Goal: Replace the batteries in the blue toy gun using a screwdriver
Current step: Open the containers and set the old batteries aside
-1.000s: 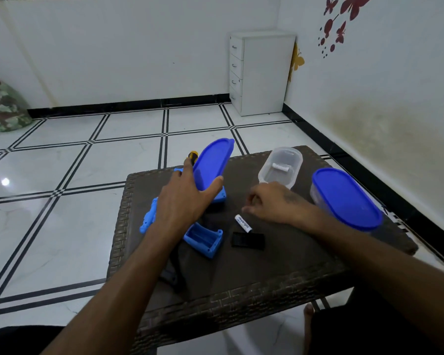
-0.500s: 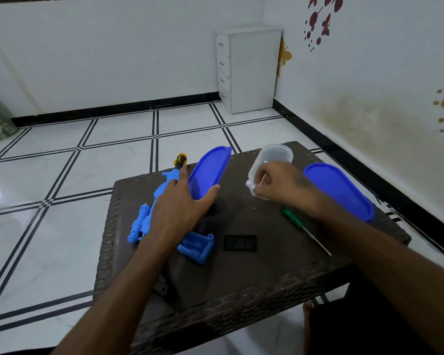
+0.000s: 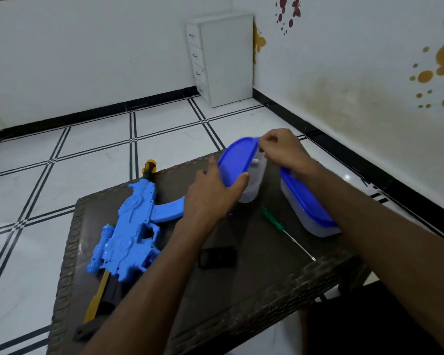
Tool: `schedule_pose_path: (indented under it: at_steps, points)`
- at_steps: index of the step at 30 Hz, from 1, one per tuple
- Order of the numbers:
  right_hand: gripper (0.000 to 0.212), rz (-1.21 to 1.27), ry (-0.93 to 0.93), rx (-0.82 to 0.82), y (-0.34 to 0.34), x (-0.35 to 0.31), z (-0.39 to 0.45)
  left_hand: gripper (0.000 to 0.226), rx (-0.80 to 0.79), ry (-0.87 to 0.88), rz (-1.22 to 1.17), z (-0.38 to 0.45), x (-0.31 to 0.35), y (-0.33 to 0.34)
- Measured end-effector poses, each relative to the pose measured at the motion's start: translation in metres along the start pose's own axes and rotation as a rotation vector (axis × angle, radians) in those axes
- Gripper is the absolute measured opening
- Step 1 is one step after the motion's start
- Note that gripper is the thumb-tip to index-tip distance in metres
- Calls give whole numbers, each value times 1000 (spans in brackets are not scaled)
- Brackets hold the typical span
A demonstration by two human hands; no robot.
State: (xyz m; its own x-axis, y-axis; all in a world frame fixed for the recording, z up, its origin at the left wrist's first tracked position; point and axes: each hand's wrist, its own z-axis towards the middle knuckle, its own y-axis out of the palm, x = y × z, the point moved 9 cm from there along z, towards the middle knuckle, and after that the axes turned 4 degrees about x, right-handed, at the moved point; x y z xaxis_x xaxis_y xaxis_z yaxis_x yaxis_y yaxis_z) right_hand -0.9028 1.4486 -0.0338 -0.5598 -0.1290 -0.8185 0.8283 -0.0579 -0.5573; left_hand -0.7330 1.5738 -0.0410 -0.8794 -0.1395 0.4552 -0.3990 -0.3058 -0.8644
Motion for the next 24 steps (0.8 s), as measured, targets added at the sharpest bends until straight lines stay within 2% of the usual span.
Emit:
schedule_pose_path:
  at_steps: [2, 4, 6, 10, 14, 19, 24]
  points:
    - [25, 190, 91, -34, -3, 9, 6, 94, 11, -18, 3, 11, 10, 11]
    - [29, 241, 122, -43, -4, 13, 12, 98, 25, -32, 30, 21, 16, 20]
    - [31, 173, 78, -45, -6, 14, 19, 102, 40, -38, 71, 30, 23, 27]
    - [19, 85, 63, -11, -5, 21, 34, 104, 38, -44, 164, 40, 29, 37]
    - [23, 12, 50, -15, 3, 22, 44, 103, 36, -37, 241, 41, 28, 37]
    - [21, 8, 31, -7, 6, 19, 49, 76, 11, -17, 280, 38, 31, 29]
    - [13, -27, 55, -34, 7, 18, 53, 68, -30, 14, 320, 37, 35, 28]
